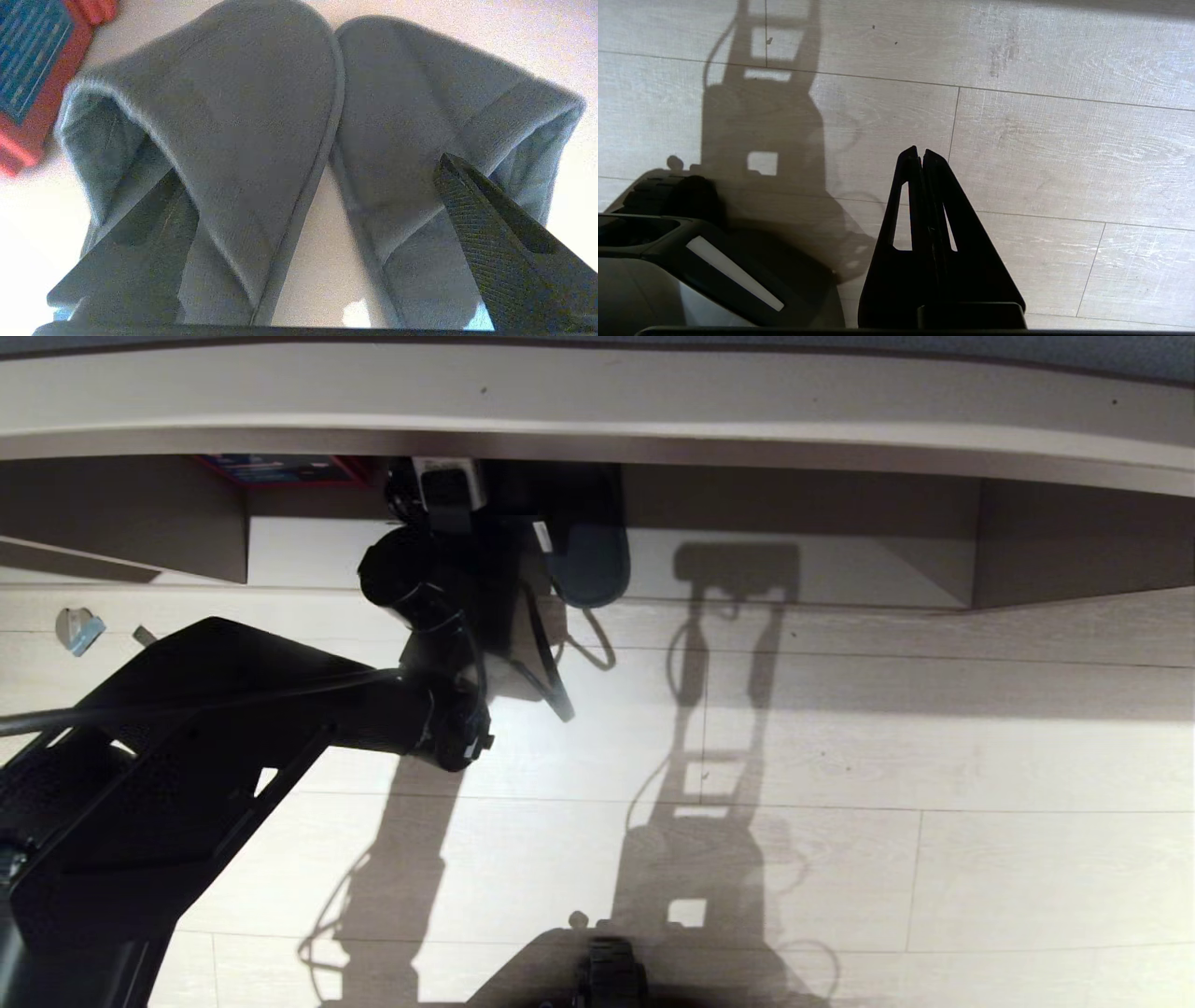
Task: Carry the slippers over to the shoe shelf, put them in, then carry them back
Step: Pick up the slippers in the shoe cabinet
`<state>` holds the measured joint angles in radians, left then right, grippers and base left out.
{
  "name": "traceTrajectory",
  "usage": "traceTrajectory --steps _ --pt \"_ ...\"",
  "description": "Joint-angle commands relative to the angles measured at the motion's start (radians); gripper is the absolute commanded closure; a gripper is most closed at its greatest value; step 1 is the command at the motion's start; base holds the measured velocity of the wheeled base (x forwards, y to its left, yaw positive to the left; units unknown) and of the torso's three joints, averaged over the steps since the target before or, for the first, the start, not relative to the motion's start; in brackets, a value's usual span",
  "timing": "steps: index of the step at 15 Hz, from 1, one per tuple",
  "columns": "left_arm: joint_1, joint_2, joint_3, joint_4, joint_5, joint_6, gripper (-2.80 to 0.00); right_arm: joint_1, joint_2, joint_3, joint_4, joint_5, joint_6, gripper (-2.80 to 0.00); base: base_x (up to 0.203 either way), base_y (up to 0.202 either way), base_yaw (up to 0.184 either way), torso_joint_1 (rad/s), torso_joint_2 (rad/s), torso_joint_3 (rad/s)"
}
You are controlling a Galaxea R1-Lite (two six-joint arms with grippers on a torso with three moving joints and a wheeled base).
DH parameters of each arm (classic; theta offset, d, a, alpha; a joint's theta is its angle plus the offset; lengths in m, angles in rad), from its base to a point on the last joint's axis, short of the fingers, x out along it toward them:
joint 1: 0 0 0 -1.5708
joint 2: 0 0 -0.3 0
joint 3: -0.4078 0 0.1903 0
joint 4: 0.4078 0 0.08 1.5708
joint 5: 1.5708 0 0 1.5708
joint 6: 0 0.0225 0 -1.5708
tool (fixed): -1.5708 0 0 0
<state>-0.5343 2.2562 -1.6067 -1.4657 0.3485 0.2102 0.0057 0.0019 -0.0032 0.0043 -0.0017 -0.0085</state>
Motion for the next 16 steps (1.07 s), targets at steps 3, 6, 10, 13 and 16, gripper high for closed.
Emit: traceTrajectory --steps 3,6,10,13,16 --pt "0.000 -0.022 0.069 -0.014 0.020 0.004 -2.80 0.000 0.000 0.000 0.000 0.000 -0.001 0.00 0.000 0.000 0.000 0.000 0.00 0.000" --pt "0.000 -0.065 0.145 -0.022 0.017 0.000 -2.80 0.000 0.000 0.000 0.000 0.000 -0.001 0.00 0.000 0.000 0.000 0.000 0.00 0.000" --pt "0.003 -0.097 0.180 -0.038 0.017 -0.002 -2.80 0.000 0.000 0.000 0.000 0.000 -0.001 0.00 0.000 0.000 0.000 0.000 0.00 0.000" --pt "0.005 -0.153 0.266 -0.041 0.017 -0.002 -2.80 0.000 0.000 0.000 0.000 0.000 -0.001 0.00 0.000 0.000 0.000 0.000 0.00 0.000" --pt "0.006 -0.236 0.427 -0.059 0.014 -0.023 -2.80 0.000 0.000 0.000 0.001 0.000 -0.001 0.00 0.000 0.000 0.000 0.000 0.00 0.000"
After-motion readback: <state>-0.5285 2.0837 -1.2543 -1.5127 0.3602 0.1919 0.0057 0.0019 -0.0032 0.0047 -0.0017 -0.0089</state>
